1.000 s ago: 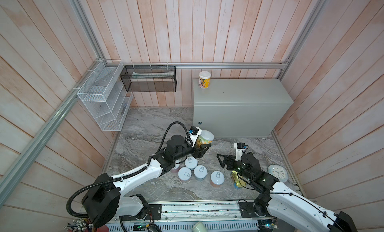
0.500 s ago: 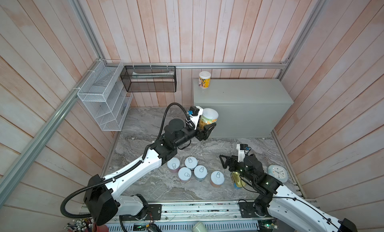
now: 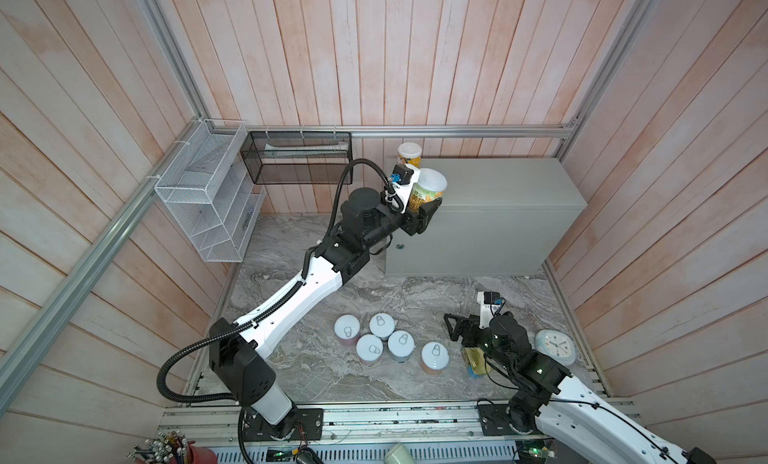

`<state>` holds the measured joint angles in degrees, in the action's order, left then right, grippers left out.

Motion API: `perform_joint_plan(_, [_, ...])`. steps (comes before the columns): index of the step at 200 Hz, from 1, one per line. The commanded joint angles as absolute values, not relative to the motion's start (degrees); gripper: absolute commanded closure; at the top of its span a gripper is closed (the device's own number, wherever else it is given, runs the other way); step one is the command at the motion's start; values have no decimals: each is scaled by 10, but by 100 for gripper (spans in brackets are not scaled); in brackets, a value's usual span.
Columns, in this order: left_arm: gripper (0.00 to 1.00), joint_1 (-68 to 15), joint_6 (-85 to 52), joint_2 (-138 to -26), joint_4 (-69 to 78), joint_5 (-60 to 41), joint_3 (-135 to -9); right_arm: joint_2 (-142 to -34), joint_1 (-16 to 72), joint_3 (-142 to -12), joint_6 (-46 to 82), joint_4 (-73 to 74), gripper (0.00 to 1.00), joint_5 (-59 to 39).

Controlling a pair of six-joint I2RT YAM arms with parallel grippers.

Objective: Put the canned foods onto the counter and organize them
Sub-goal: 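Carry the peach canister over the cabinet top and set it beside the yellow canister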

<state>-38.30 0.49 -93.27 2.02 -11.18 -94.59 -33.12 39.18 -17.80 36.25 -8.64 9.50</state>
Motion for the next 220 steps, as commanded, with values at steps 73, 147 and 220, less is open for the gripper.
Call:
perform_joint_plan(73, [51,-350,60,-963,97,-152,-981,-291,391,-164,385,-122,6,118])
perform_joint_plan(147, [51,-314,24,-1018,152,-176,-985,-291,391,-156,406,-127,6,92])
perform_joint_plan(220, [51,-283,-4,-1086,142,-227,-1039,-292,391,-153,418,-128,6,99])
